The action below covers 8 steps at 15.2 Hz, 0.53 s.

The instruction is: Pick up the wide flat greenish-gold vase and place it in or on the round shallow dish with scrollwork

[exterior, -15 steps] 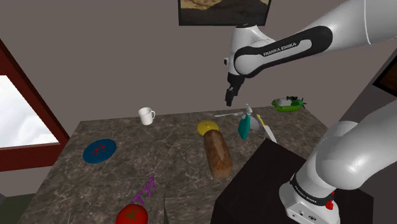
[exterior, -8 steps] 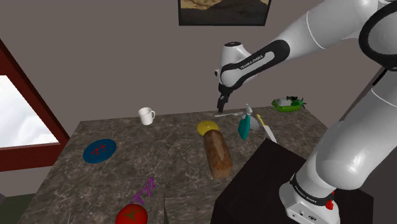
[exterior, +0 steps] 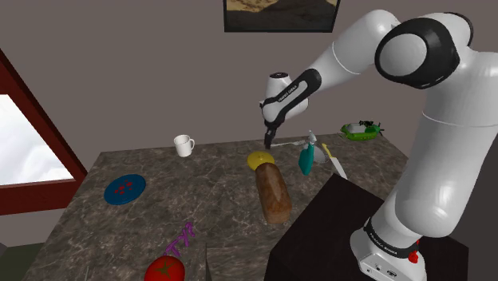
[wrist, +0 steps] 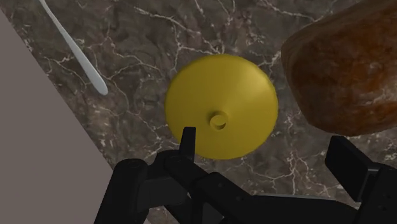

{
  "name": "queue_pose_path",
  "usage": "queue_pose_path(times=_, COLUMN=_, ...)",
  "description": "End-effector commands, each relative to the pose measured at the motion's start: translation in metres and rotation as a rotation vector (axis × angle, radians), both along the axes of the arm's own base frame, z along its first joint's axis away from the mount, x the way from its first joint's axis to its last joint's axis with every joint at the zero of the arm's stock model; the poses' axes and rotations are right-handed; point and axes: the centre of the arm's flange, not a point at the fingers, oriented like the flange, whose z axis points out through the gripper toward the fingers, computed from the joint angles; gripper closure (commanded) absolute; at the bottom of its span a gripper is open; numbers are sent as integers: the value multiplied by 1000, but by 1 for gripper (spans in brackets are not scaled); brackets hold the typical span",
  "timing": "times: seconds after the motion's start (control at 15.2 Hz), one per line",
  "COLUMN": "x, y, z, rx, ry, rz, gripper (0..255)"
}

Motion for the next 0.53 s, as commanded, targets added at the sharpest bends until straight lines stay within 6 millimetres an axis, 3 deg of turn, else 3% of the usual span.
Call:
queue_pose_path(times=0.0, x=13, y=-3, z=-24, rx=4, ry=1, rz=22, gripper=0)
queue_pose_path(times=0.33, x=49, y=-9, z=-79, rx=15, ry=3, rz=76, gripper=0)
queue_pose_path(times=0.46, x=49, y=-9, z=-84, rx=15, ry=3, rz=76, gripper=0)
